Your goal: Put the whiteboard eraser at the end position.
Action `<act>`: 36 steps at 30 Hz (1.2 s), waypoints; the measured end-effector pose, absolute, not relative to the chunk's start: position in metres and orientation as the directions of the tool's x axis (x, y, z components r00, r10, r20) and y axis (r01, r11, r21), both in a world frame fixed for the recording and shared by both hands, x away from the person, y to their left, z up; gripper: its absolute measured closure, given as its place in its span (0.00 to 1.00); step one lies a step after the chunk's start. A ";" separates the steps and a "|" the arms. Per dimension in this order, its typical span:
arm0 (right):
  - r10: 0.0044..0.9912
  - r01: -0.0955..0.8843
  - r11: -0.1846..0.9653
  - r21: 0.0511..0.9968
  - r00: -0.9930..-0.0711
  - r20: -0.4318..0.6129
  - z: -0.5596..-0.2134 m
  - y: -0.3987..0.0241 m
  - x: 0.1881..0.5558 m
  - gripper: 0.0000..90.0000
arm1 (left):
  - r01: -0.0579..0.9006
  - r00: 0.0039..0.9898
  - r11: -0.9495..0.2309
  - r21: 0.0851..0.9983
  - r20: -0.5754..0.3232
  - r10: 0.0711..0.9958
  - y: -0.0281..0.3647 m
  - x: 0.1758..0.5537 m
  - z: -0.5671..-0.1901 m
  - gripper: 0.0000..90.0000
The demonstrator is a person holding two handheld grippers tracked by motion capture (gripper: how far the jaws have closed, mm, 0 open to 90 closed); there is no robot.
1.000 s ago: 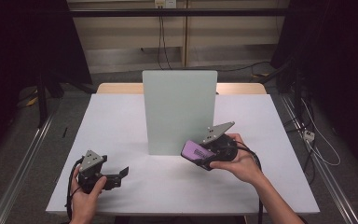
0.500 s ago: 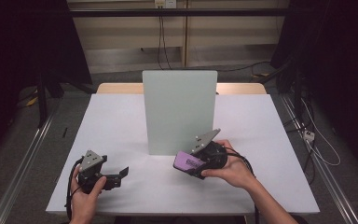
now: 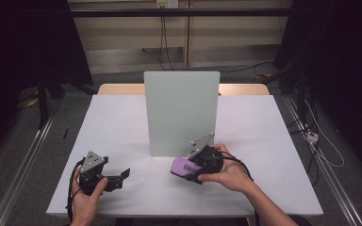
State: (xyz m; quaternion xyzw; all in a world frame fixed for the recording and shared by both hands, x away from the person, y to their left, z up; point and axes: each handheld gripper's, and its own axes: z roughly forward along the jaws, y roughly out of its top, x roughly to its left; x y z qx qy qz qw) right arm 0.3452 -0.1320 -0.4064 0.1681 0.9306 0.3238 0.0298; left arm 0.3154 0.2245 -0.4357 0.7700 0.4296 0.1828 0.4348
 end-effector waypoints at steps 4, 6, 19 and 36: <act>0.331 0.298 0.743 0.599 -0.942 0.057 -0.410 -0.128 0.347 0.46 | 0.497 0.565 -0.243 0.833 -0.098 0.819 0.225 0.313 -0.435 0.06; 0.326 0.295 0.747 0.596 -0.944 0.058 -0.411 -0.126 0.346 0.46 | 0.495 0.563 -0.244 0.834 -0.094 0.821 0.226 0.313 -0.435 0.06; 0.309 0.286 0.785 0.550 -0.950 0.052 -0.424 -0.114 0.346 0.46 | 0.493 0.576 -0.251 0.833 -0.096 0.812 0.224 0.314 -0.435 0.06; 0.329 0.319 0.788 0.527 -0.941 0.079 -0.432 -0.110 0.350 0.46 | 0.493 0.572 -0.245 0.835 -0.099 0.814 0.224 0.313 -0.435 0.06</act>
